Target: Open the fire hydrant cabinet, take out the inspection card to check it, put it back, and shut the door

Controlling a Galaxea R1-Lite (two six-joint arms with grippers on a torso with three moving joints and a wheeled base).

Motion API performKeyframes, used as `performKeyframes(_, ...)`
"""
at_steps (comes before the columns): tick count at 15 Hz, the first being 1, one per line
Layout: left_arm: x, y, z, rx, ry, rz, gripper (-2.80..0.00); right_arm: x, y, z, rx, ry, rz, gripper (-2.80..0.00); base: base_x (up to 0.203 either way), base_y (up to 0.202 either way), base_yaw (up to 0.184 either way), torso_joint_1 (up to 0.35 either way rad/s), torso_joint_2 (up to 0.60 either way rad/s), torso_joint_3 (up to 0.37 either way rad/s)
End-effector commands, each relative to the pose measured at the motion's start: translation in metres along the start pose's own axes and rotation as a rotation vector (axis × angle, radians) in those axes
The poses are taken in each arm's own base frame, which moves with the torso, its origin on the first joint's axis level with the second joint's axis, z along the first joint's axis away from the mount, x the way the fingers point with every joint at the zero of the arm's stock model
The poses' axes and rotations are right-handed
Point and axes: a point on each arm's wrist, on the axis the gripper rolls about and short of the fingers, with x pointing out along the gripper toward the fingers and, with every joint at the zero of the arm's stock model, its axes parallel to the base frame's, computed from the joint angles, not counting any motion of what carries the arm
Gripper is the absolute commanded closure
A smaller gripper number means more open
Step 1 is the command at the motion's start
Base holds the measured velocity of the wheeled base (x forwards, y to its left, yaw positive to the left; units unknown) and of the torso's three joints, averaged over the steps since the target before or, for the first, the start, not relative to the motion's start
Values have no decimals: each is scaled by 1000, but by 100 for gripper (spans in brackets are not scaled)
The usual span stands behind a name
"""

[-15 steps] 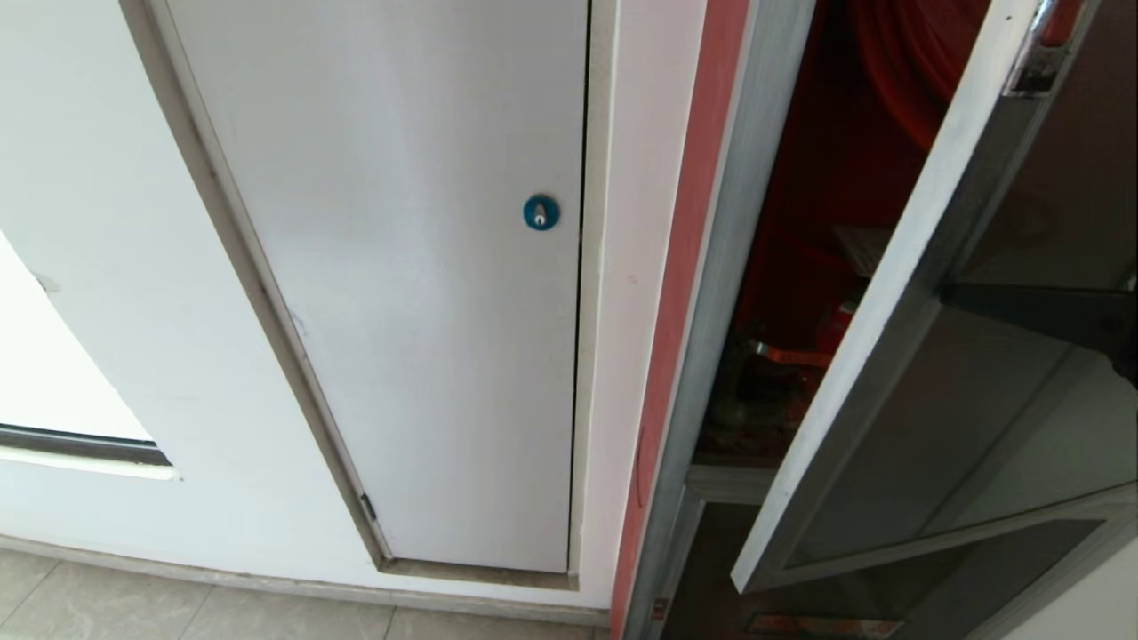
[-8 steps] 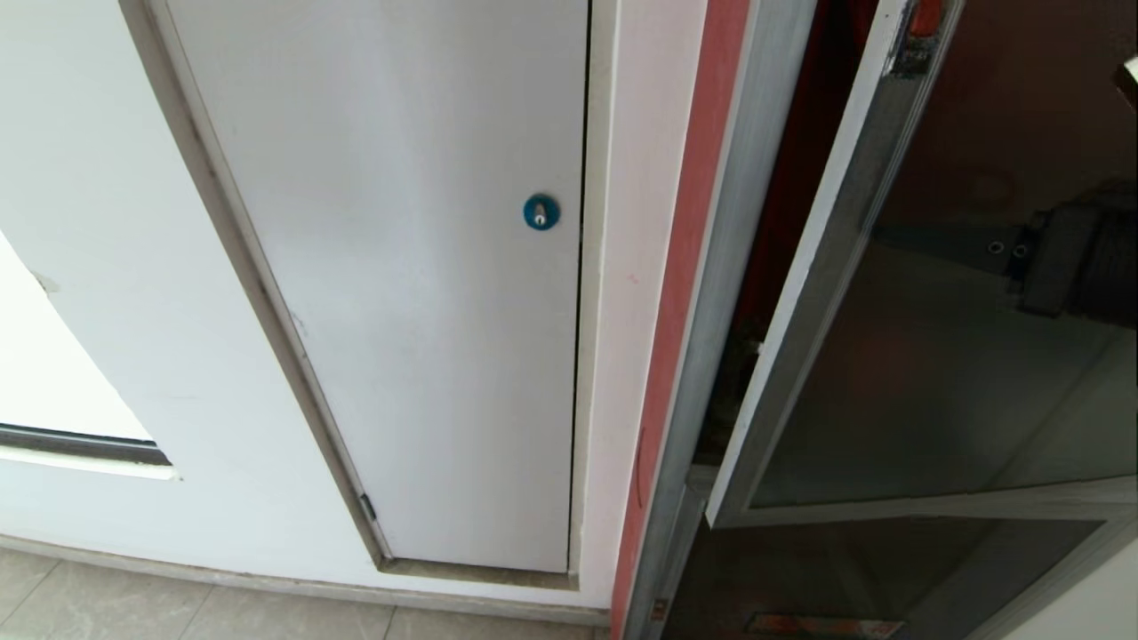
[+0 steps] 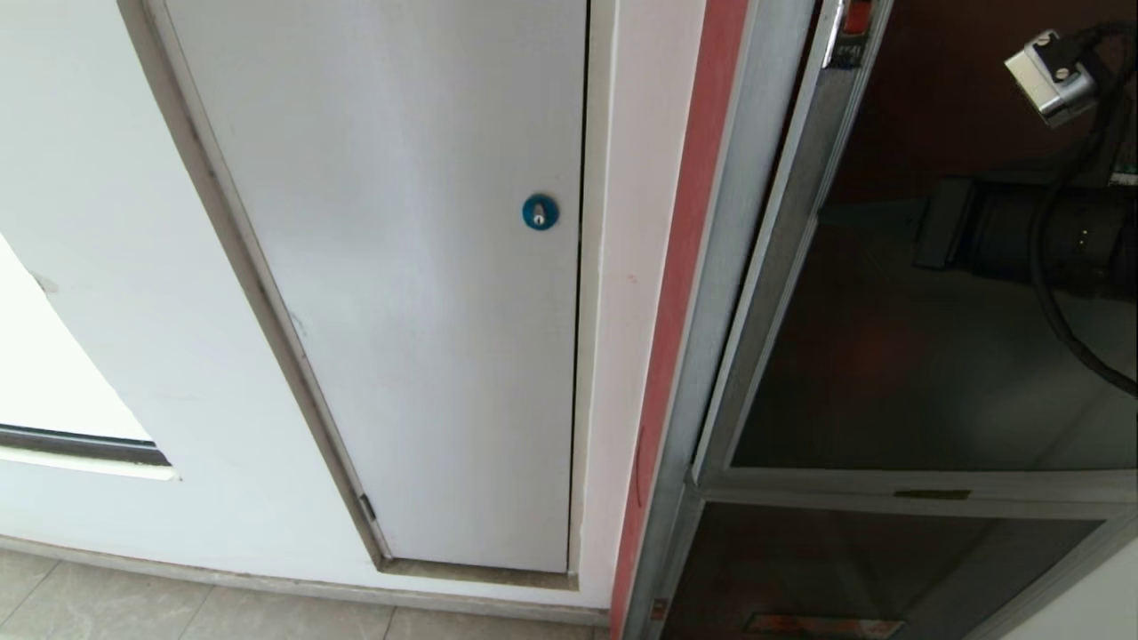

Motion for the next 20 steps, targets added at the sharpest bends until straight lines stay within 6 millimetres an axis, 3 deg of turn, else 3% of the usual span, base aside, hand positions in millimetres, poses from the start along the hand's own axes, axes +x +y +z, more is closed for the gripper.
performKeyframes(1, 0, 0, 0, 0, 1, 0, 0, 11, -2, -2, 5, 13, 13, 0, 0, 0, 0, 0, 0, 0)
performKeyframes(5, 0, 0, 0, 0, -1, 0, 0, 13, -2, 0, 3, 10, 8, 0, 0, 0, 0, 0, 0, 0)
performKeyframes(11, 0, 0, 0, 0, -1, 0, 0, 3, 14, -2, -1, 15, 47, 0, 0, 0, 0, 0, 0, 0)
performKeyframes(20, 0, 0, 0, 0, -1, 0, 0, 21, 11, 2, -7, -3, -19, 0, 0, 0, 0, 0, 0, 0)
